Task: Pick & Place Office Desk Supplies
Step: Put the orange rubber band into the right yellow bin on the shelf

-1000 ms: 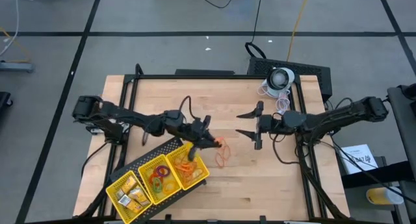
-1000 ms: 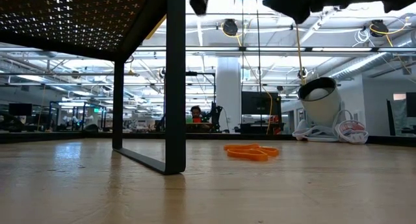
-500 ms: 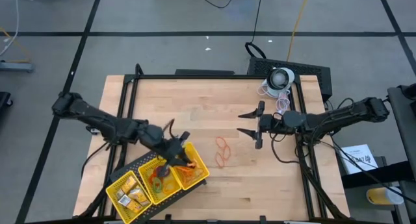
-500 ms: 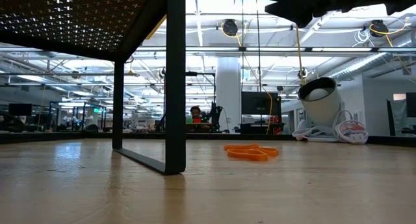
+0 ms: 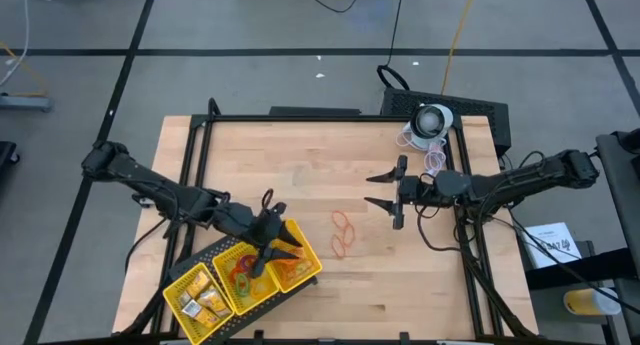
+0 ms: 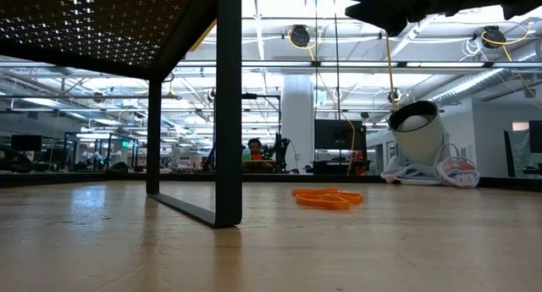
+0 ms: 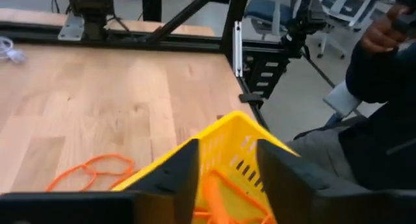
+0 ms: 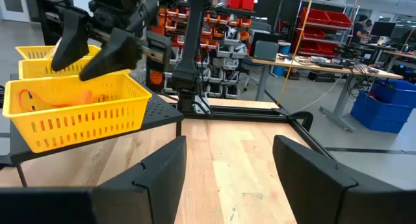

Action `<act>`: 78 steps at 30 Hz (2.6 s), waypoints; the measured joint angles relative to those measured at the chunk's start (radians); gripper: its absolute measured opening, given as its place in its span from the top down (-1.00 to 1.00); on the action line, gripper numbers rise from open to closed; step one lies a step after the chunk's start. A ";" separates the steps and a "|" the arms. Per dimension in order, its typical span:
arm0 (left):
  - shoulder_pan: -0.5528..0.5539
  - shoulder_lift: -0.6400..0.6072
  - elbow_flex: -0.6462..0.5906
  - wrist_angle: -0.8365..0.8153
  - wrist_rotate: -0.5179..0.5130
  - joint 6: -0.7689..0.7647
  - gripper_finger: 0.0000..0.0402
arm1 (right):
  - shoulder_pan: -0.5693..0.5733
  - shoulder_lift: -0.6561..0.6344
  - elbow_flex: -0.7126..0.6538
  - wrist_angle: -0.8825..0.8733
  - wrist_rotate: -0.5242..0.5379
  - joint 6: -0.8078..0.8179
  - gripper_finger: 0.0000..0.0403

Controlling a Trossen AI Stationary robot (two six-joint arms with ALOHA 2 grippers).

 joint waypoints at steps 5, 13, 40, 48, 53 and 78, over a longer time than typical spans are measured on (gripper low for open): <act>0.001 -0.001 0.000 -0.037 0.001 0.022 -0.13 | 0.000 0.000 0.000 0.000 0.000 0.001 -0.08; 0.021 -0.156 0.000 -0.097 -0.002 0.087 -0.39 | 0.000 0.076 0.000 0.019 -0.004 0.109 -0.07; 0.172 -0.390 -0.468 0.397 -0.052 0.022 -0.26 | -0.031 0.817 0.169 -0.084 -0.003 0.252 -0.15; 0.182 -0.390 -0.468 0.395 -0.052 0.024 -0.26 | -0.042 0.816 0.171 -0.195 0.023 0.324 0.12; 0.182 -0.390 -0.468 0.384 -0.052 0.022 -0.26 | -0.042 0.816 0.171 -0.203 0.012 0.321 0.49; 0.182 -0.347 -0.467 0.451 -0.148 0.006 -0.26 | -0.048 0.492 0.167 0.080 -0.001 -0.030 1.00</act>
